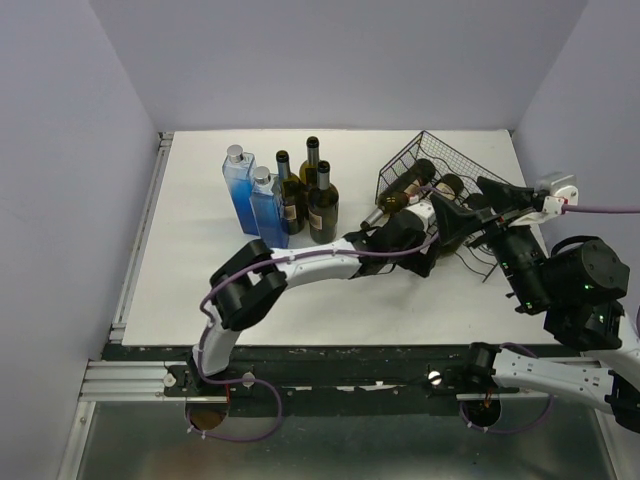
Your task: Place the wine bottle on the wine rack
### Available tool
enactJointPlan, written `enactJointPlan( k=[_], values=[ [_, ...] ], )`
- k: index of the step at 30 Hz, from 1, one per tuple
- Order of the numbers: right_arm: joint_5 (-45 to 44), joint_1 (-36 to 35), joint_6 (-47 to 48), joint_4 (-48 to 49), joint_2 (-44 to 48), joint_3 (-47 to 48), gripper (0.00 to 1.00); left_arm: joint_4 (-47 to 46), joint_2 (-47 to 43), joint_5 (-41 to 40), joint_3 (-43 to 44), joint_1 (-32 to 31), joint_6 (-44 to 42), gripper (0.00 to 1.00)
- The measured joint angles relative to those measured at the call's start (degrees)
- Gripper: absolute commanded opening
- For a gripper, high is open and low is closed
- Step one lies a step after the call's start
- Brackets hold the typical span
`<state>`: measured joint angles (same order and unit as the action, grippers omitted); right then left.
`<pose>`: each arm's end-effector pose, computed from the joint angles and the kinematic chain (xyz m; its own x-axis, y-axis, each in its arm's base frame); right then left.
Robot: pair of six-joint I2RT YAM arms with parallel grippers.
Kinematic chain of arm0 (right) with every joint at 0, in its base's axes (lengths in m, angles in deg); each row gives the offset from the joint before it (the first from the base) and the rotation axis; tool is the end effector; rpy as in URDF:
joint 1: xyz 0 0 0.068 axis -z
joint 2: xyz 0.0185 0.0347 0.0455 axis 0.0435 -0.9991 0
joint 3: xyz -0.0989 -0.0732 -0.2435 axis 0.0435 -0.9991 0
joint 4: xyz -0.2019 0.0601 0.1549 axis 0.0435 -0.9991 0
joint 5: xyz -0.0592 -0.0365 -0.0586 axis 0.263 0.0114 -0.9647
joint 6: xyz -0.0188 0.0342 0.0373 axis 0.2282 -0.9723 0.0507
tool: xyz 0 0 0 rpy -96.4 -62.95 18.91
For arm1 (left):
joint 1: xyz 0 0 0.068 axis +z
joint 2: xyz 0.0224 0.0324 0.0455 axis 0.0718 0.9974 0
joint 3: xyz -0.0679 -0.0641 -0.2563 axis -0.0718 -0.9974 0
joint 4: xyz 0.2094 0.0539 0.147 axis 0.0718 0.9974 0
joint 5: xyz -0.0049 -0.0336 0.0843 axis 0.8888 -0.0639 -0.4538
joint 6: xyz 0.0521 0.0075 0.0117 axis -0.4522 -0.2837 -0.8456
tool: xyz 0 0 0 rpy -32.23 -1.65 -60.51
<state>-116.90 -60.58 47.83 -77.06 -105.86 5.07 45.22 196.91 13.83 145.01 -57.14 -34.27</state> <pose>0.0651 0.0796 0.4753 0.1798 0.1743 -0.9681 -0.4203 0.9034 0.0846 0.2371 -0.4263 0.2083 -0.6232 0.1937 -0.7577 0.6276 0.7019 -0.3368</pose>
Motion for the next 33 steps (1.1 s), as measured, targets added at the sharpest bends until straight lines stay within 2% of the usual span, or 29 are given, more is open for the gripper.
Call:
enactJointPlan(
  k=[8, 14, 17, 19, 23, 28, 33],
  values=[
    [-1.4, 0.0, -2.1, -1.2, 0.4, 1.1, 0.99, -4.3, -24.3, -2.4, -22.4, 0.0, -3.9, 0.99],
    [-2.4, 0.0, -8.1, -4.6, -4.9, 8.1, 0.99, -3.8, -41.4, -11.6, -29.9, 0.0, -7.9, 0.99],
    [-3.0, 0.0, -9.5, -4.7, -7.1, 9.7, 0.99, -2.8, -48.1, -16.0, -30.7, 0.3, -9.0, 0.99],
    [-3.3, 0.0, -10.0, -4.5, -8.3, 9.8, 0.99, -0.9, -50.5, -18.2, -30.0, 0.7, -9.1, 0.98],
    [-3.5, 0.0, -10.6, -4.0, -10.3, 9.8, 0.99, 5.5, -52.5, -20.4, -26.5, 4.0, -6.5, 0.89],
    [-3.5, 0.0, -12.0, -3.2, -11.5, 9.6, 0.98, 11.1, -52.7, -18.8, -23.9, 13.4, -1.9, 0.85],
    [-3.5, 0.0, -13.8, -2.8, -10.7, 8.8, 0.98, 13.2, -50.3, -15.3, -20.5, 16.7, -1.9, 0.82]
  ],
)
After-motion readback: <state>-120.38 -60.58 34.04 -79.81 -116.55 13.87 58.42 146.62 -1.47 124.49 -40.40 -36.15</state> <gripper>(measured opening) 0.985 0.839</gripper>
